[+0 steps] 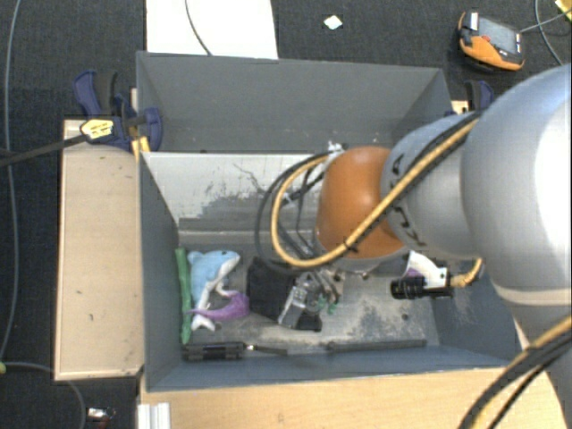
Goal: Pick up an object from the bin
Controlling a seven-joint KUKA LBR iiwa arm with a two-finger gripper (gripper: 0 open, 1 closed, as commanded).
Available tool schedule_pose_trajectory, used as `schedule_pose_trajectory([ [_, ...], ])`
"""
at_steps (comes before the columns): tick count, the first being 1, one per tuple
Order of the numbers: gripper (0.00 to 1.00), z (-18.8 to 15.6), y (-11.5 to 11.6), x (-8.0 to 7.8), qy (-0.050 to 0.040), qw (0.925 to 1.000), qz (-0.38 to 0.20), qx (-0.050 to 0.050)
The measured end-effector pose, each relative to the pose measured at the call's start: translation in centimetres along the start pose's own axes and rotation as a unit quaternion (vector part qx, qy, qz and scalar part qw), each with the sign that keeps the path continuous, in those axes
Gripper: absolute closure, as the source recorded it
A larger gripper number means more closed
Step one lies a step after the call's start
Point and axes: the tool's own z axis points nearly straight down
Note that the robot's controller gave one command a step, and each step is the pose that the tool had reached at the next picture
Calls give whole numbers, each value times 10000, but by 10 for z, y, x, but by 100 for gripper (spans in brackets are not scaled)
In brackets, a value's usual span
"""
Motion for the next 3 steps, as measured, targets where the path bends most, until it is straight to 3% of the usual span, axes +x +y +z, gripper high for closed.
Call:
schedule_pose_trajectory([
  [1, 0, 28, 1, 4, -134, 9994, -301, -78],
  [2, 100, 27, -15, 1, -58, 9982, 596, -48],
  [3, 100, 27, -15, 1, -58, 9982, 599, -48],
])
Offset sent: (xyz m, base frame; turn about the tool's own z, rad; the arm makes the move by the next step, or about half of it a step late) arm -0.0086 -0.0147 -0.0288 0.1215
